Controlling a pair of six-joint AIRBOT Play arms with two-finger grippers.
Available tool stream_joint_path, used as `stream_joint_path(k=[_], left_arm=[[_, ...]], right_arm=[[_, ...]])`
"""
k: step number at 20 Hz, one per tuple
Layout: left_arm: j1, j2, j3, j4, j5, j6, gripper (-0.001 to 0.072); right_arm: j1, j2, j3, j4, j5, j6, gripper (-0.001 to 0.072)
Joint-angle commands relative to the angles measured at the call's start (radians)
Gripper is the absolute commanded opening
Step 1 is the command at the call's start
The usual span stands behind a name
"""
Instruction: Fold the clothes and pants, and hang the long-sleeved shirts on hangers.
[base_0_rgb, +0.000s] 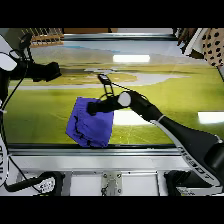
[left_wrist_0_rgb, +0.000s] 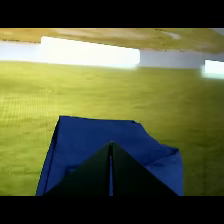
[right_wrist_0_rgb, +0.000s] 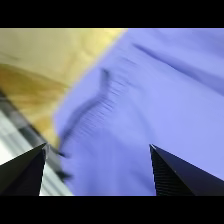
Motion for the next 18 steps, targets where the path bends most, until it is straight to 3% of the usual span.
stream_joint_path(k=[1, 3, 10, 13, 14, 16, 17, 18], left_arm=[[-0.021, 0.117, -0.235, -0.002, 0.052, 0.019, 0.0006], [-0.048, 0.155, -0.335, -0.002, 0.077, 0.021, 0.0006], [-0.105, 0.186, -0.44, -0.005, 0.108, 0.02, 0.0006], [-0.108, 0.186, -0.44, -0.012, 0.121, 0.019, 0.0006], [-0.108, 0.186, -0.44, -0.013, 0.12, 0.019, 0.0006], [-0.108, 0.186, -0.44, -0.012, 0.118, 0.018, 0.0006], [-0.108, 0.186, -0.44, -0.012, 0.114, 0.016, 0.0006], [-0.108, 0.186, -0.44, -0.012, 0.106, 0.016, 0.0006]], right_arm=[[-0.137, 0.107, -0.257, -0.074, 0.117, 0.153, 0.0699], [-0.195, 0.105, -0.371, 0.015, 0.094, 0.161, 0.0701], [-0.129, -0.074, -0.417, 0.642, -0.07, -0.268, 0.07], [-0.071, -0.15, -0.356, 0.736, -0.072, -0.329, 0.0698], [-0.051, -0.168, -0.333, 0.735, -0.072, -0.33, 0.0577], [-0.032, -0.178, -0.298, 0.735, -0.084, -0.358, 0.0134], [-0.036, -0.174, -0.283, 0.732, -0.084, -0.387, 0.0021], [-0.055, -0.157, -0.27, 0.698, -0.083, -0.389, 0.0021]])
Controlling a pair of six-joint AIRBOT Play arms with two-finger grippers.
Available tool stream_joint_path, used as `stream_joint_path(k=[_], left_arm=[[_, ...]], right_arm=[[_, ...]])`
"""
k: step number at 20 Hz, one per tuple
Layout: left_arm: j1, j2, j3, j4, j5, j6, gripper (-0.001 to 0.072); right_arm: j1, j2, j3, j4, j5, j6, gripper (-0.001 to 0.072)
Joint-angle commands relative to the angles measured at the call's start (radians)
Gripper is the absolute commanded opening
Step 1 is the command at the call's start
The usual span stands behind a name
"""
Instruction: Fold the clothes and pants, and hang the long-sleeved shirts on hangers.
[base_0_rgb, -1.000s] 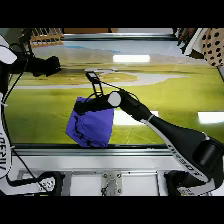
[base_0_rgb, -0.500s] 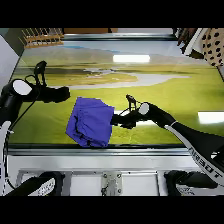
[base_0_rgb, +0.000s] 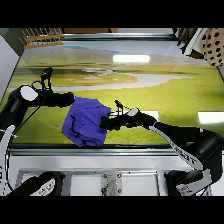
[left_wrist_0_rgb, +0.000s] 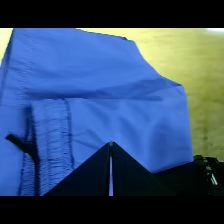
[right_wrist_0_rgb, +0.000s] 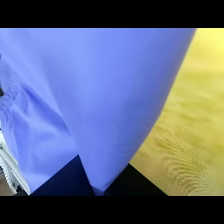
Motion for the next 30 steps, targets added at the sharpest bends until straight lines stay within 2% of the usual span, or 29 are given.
stream_joint_path(k=[1, 3, 6, 10, 13, 17, 23, 24, 25, 26, 27, 30], left_arm=[[-0.002, 0.0, -0.002, 0.0, -0.024, -0.002, 0.0006], [-0.002, 0.0, -0.002, 0.0, -0.039, -0.002, 0.0006], [-0.004, 0.0, -0.002, 0.0, -0.056, -0.003, 0.0006], [-0.04, 0.0, -0.002, 0.0, -0.055, -0.003, 0.0006], [-0.097, 0.0, -0.002, 0.001, -0.044, -0.003, 0.0006], [-0.171, 0.0, -0.002, 0.002, -0.024, -0.003, 0.0006], [-0.212, 0.0, -0.002, 0.003, -0.006, -0.003, 0.0006], [-0.212, 0.0, -0.002, 0.003, -0.006, -0.003, 0.0006], [-0.212, 0.0, -0.002, 0.003, -0.007, -0.003, 0.0006], [-0.212, 0.0, -0.002, 0.003, -0.006, -0.003, 0.0006], [-0.212, 0.0, -0.002, 0.003, -0.007, -0.003, 0.0006], [-0.212, 0.0, -0.002, 0.003, -0.006, -0.003, 0.0006]], right_arm=[[-0.036, 0.028, 0.045, -0.053, -0.006, -0.048, 0.002], [-0.156, 0.114, 0.045, -0.249, 0.013, 0.07, 0.002], [-0.436, 0.272, 0.045, -0.592, 0.105, 0.224, 0.0021], [-0.853, 0.435, 0.044, -0.881, 0.224, 0.307, 0.0021], [-1.12, 0.494, 0.027, -0.974, 0.279, 0.311, 0.0021], [-1.394, 0.551, -0.086, -0.983, 0.294, 0.349, 0.0021], [-1.513, 0.629, -0.283, -0.998, 0.299, 0.359, 0.0035], [-1.513, 0.63, -0.283, -1.017, 0.318, 0.359, 0.01], [-1.515, 0.629, -0.276, -1.046, 0.334, 0.358, 0.0344], [-1.523, 0.629, -0.254, -1.086, 0.36, 0.359, 0.0663], [-1.536, 0.629, -0.223, -1.122, 0.384, 0.359, 0.071], [-1.552, 0.666, -0.124, -1.136, 0.403, 0.354, 0.071]])
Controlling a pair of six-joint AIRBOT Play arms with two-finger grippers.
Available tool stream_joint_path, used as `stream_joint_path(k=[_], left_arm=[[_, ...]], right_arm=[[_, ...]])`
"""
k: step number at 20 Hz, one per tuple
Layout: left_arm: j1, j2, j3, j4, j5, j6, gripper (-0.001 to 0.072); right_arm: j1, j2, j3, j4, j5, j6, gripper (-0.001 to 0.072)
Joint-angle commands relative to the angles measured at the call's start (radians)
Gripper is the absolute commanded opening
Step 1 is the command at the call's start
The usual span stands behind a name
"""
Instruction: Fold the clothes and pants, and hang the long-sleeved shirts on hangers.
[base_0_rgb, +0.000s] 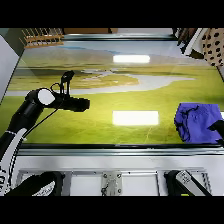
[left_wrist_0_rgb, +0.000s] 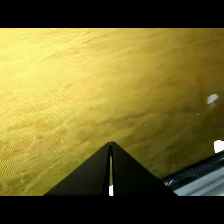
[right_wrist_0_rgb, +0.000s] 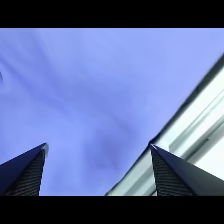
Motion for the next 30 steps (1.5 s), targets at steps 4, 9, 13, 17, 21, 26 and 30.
stream_joint_path(k=[4, 9, 13, 17, 21, 26, 30], left_arm=[[-0.002, 0.0, 0.0, 0.0, 0.001, 0.001, 0.0006], [-0.002, 0.0, 0.0, 0.0, 0.007, 0.001, 0.0006], [-0.002, 0.0, 0.0, -0.001, 0.005, 0.001, 0.0006], [-0.002, 0.0, 0.0, 0.0, 0.008, 0.001, 0.0006], [-0.002, 0.0, 0.0, 0.0, 0.008, 0.001, 0.0006], [-0.002, 0.0, 0.0, 0.0, 0.008, 0.001, 0.0006], [-0.002, 0.0, 0.0, 0.0, 0.008, 0.001, 0.0006]], right_arm=[[0.142, 0.171, 0.068, 0.127, -0.021, -0.12, 0.071], [0.632, 0.233, 0.051, 0.204, 0.008, -0.171, 0.071], [0.967, 0.219, 0.047, 0.2, 0.006, -0.171, 0.071], [1.087, 0.204, 0.047, 0.197, 0.007, -0.171, 0.0697], [1.088, 0.201, 0.047, 0.197, 0.007, -0.17, 0.0027], [1.088, 0.201, 0.047, 0.197, 0.007, -0.17, 0.0027], [1.088, 0.201, 0.047, 0.197, 0.007, -0.17, 0.0027]])
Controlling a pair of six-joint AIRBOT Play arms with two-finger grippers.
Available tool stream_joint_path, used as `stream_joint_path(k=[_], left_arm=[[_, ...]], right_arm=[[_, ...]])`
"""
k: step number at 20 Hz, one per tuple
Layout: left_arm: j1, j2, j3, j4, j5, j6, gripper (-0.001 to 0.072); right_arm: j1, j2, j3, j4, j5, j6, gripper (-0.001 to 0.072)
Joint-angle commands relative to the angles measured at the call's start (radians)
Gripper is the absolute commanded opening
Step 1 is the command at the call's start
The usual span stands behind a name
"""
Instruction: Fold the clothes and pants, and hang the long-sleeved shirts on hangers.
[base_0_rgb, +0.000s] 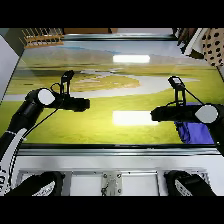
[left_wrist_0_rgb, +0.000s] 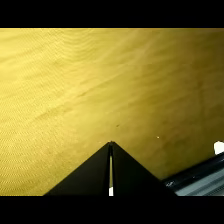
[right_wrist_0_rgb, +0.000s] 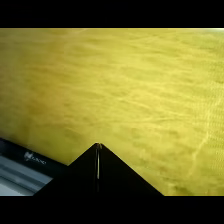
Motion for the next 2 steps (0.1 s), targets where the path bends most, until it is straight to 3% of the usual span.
stream_joint_path(k=[1, 2], left_arm=[[-0.001, 0.0, 0.0, 0.0, 0.0, 0.0, 0.0006], [-0.001, 0.0, 0.0, 0.0, 0.0, 0.0, 0.0006]], right_arm=[[0.002, -0.001, 0.0, 0.001, 0.0, 0.0, 0.0027], [0.002, -0.001, 0.0, 0.001, 0.0, 0.001, 0.0027]])
